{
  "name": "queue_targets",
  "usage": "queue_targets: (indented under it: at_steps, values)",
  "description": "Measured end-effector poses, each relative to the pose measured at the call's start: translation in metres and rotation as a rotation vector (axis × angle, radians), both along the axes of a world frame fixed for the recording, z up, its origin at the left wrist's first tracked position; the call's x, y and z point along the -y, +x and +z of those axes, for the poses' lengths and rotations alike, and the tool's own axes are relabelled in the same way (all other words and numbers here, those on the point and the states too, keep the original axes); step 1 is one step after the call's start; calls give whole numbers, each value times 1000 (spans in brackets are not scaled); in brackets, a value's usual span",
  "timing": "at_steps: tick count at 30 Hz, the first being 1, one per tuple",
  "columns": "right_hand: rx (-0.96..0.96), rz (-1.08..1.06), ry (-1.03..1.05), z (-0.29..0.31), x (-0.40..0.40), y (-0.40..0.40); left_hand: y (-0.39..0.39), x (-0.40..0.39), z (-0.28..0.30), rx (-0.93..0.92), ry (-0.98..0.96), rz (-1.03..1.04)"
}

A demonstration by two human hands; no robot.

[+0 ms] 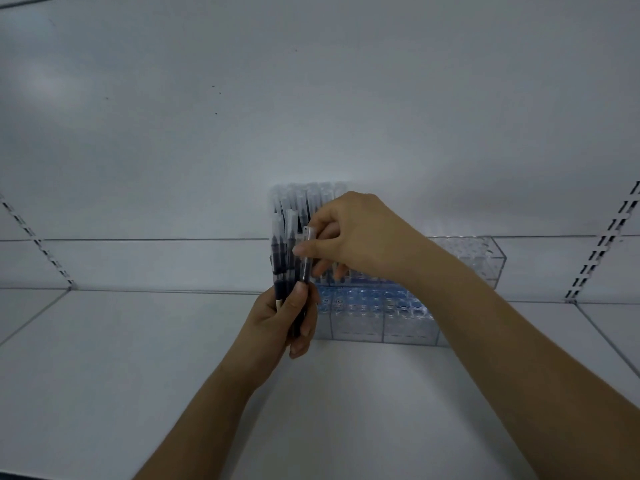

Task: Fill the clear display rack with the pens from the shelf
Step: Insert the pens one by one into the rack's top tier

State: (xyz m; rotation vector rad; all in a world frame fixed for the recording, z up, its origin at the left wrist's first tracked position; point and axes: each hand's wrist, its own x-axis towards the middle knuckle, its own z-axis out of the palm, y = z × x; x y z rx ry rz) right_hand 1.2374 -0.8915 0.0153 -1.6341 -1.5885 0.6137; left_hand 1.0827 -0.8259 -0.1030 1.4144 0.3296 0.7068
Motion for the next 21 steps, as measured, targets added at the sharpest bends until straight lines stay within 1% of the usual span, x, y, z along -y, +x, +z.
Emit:
queue_targets:
  at_steps: [4,6,8,11,13,17,21]
  values:
    - [10,-45,-1,6,3,3,1,1,0,-3,-3,34]
    - [27,-89,34,16,8,9,1,2,1,-11,-17,65]
    - [44,-188,152,28,15,20,2,3,3,-25,-9,103]
    - [63,-363,427,44,28,44,2,3,4,-31,-3,142]
    - [110,-426,512,46,30,57,3,3,4,-29,-9,146]
    - [139,-415,498,32,16,68,3,4,4,-46,-11,134]
    - [242,-367,465,16,0,64,3,4,3,-49,-17,125]
